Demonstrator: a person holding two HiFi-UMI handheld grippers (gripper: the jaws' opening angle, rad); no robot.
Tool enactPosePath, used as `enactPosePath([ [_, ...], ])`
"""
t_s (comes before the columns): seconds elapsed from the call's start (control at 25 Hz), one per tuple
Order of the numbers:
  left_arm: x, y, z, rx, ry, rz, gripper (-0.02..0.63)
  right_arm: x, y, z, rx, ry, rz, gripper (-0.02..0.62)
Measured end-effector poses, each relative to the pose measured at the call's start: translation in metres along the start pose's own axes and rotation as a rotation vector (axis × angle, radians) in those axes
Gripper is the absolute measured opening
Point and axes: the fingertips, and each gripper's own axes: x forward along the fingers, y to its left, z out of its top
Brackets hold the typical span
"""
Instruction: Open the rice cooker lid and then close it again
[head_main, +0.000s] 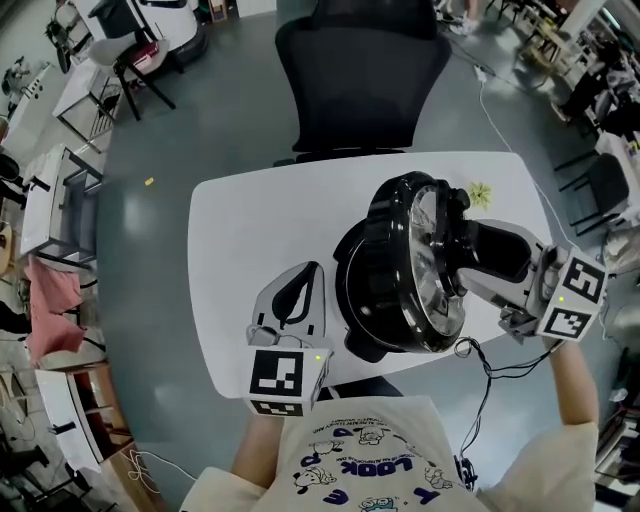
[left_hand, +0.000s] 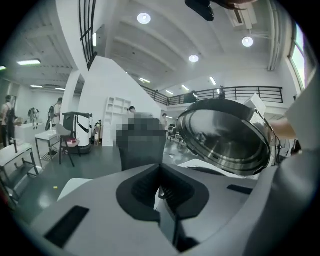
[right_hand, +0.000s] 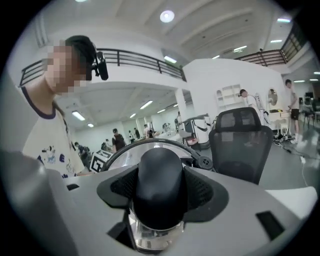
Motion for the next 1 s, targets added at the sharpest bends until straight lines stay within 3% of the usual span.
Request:
enactPosePath([
  [0.2,-0.009,-0.02,0.03,-0.098,-0.081,-0.118,0.014,-0.026,-0.002,0.02,0.106,-0.177,-0.037,0.296],
  [0.32,-0.023,-0.044,0.062,-0.247,-0.164,-0.292,0.015,-0.039,-0.003,0.027,0.164,-0.288,-0.061,0.296],
  [0.48,-0.051,-0.093,0.112,-0.5,-0.255,-0.617,0.205,-0.055,-0.001,0.033,0.23,-0.436,-0.08,0.296],
  [0.56,-0.066,-0.118,0.134,-0.567,-0.277,-0.756,0.272,-0.062,0.001,0.037,0.248,-0.504,-0.087,0.296],
  [0.64,-0.077,-0.142,0.148,-0.557,-0.28,-0.836,0.272,-0.071,0.005,0.041,0.258,-0.558,-0.092,0.296],
  [0.72,-0.084,-0.165,0.155,-0.484,-0.282,-0.863,0.271,-0.08,0.011,0.045,0.255,-0.598,-0.091,0.296],
  [0.8,-0.087,-0.183,0.161,-0.402,-0.313,-0.86,0.232,-0.089,0.019,0.05,0.228,-0.624,-0.096,0.296],
  [0.88,-0.093,-0.196,0.168,-0.362,-0.35,-0.86,0.14,-0.1,0.028,0.055,0.183,-0.644,-0.11,0.296],
  [1.0,-0.109,-0.216,0.177,-0.36,-0.383,-0.908,0.126,-0.123,0.043,0.063,0.125,-0.689,-0.125,0.296],
])
